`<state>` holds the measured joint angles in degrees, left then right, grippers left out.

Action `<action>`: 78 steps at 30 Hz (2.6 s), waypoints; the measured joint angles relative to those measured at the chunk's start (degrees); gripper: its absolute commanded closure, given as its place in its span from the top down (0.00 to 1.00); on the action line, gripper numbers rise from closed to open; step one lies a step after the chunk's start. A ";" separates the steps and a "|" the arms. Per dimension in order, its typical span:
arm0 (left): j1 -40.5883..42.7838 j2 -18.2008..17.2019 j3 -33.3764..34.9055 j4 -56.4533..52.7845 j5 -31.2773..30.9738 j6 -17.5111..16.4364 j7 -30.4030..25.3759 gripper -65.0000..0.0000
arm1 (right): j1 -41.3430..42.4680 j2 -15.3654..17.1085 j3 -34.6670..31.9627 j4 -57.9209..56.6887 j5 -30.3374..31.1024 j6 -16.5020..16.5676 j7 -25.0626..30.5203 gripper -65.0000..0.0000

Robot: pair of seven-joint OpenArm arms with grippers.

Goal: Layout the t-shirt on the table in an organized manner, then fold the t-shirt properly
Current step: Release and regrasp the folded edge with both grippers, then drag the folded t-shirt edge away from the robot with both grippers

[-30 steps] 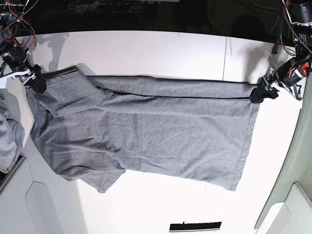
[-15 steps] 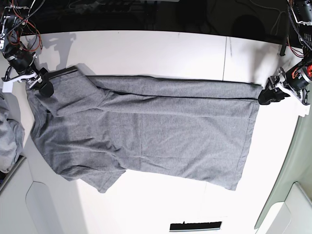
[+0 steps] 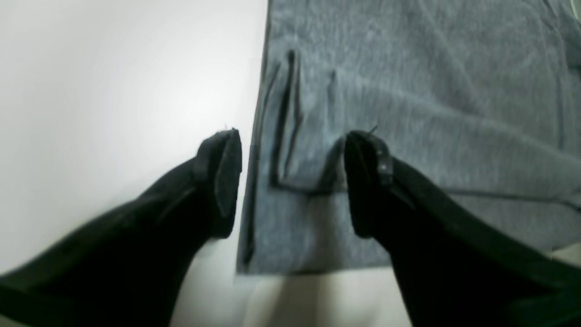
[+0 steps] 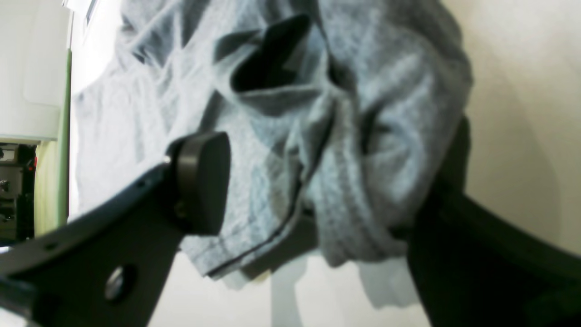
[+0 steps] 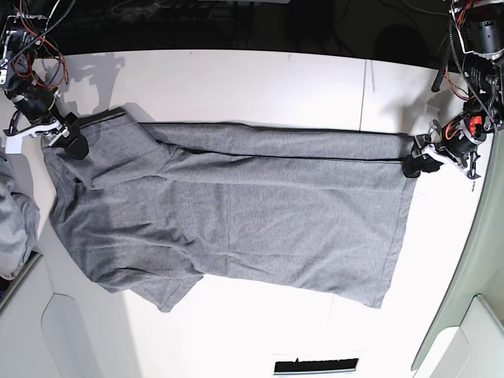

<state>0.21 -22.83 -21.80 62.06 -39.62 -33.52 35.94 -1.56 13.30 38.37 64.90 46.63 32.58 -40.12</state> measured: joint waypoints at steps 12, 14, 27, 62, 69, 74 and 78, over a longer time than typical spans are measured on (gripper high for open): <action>0.28 2.86 0.11 0.07 4.61 -1.68 0.63 0.00 | 0.26 -0.13 0.00 0.00 2.67 0.04 -0.63 0.01; 0.42 2.84 0.11 0.07 4.87 -3.39 0.70 0.00 | 0.28 -0.11 0.00 -0.02 2.67 0.04 -0.63 0.00; 13.07 -1.49 0.39 15.67 -3.52 -5.79 9.66 0.00 | -8.02 2.16 0.42 7.28 6.10 0.15 -8.02 0.00; 20.26 -2.91 -0.96 28.72 -10.95 -5.90 11.93 0.34 | -19.06 4.17 10.97 22.12 4.98 0.42 -8.17 0.36; 20.24 -3.06 -1.03 36.61 -11.04 -5.97 12.02 0.34 | -15.06 7.91 13.16 25.27 1.40 -0.04 -7.54 0.36; 20.11 -3.04 -1.03 36.68 -10.97 -5.97 11.56 0.43 | -11.72 9.60 13.00 25.22 -0.07 -0.50 -4.46 0.36; 18.91 -3.06 -0.83 36.65 -10.84 -5.95 9.49 0.47 | -3.69 9.79 8.35 23.56 -5.01 -1.18 -1.27 0.36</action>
<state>19.11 -25.89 -22.63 98.72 -50.46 -39.46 45.43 -5.26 23.09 46.72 88.47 41.63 31.40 -41.39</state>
